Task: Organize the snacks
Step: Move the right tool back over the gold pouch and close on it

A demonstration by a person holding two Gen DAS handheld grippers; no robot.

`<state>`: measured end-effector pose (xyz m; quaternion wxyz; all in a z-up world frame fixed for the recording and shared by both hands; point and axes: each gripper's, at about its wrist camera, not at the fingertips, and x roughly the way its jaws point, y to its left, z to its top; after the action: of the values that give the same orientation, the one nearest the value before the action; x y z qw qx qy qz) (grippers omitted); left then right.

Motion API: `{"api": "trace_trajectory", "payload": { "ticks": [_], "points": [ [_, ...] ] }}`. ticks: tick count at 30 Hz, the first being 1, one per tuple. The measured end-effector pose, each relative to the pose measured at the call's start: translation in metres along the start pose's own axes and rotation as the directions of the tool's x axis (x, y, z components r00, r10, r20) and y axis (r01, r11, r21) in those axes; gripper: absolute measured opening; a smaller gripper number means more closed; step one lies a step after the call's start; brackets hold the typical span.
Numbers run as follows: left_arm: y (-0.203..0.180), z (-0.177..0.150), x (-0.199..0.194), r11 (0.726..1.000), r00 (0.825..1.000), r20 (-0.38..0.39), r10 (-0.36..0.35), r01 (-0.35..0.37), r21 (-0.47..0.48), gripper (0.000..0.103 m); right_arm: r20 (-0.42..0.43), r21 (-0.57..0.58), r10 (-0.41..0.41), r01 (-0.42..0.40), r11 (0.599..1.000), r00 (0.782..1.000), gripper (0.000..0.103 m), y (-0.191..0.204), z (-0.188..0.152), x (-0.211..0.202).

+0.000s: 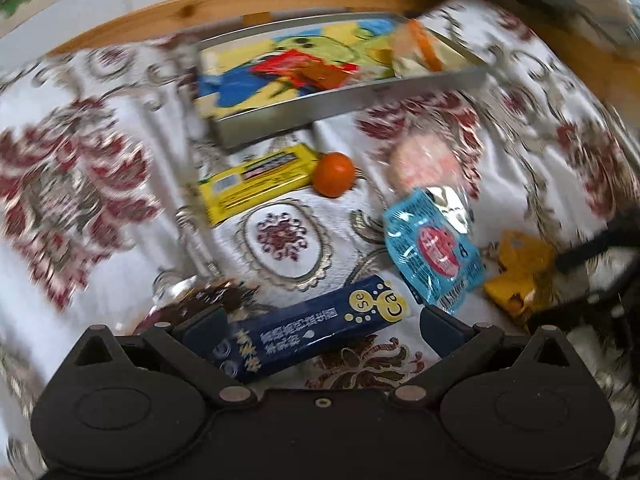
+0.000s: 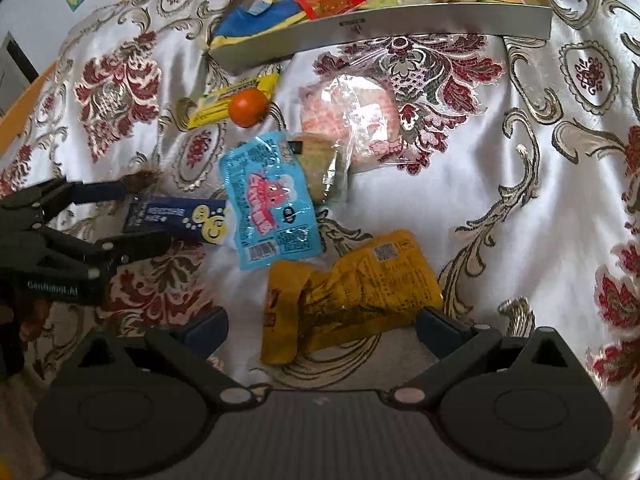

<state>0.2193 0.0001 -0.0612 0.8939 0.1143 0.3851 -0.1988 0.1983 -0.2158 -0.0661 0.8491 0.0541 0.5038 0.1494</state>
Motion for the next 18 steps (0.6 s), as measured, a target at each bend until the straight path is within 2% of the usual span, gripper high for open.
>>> {"api": "trace_trajectory", "payload": {
  "ticks": [4, 7, 13, 16, 18],
  "points": [
    [-0.004, -0.001, 0.013, 0.995, 0.999, -0.021, -0.031, 0.032, 0.09, 0.102, -0.001, -0.055, -0.024, 0.024, 0.998, 1.0, 0.103, 0.004, 0.004, 0.011],
    [-0.001, -0.001, 0.024, 0.989, 0.997, -0.054, -0.06, 0.067, 0.134, 0.102, 0.014, -0.069, -0.013, 0.014, 0.998, 1.0, 0.103, 0.006, 0.007, 0.016],
    [-0.002, 0.0, 0.032, 0.965, 0.993, -0.069, -0.094, 0.107, 0.241, 0.102, 0.088, -0.064, 0.087, -0.082, 0.995, 0.992, 0.103, 0.004, 0.019, 0.014],
    [-0.004, -0.002, 0.031, 0.957, 0.992, -0.078, -0.1, 0.118, 0.266, 0.102, 0.083, -0.087, 0.133, -0.126, 0.988, 0.988, 0.101, 0.009, 0.019, 0.012],
    [-0.004, -0.001, 0.028, 0.954, 0.99, -0.074, -0.12, 0.135, 0.267, 0.102, 0.066, -0.126, 0.087, -0.078, 0.989, 0.994, 0.099, 0.017, 0.02, 0.011]
  ]
}}
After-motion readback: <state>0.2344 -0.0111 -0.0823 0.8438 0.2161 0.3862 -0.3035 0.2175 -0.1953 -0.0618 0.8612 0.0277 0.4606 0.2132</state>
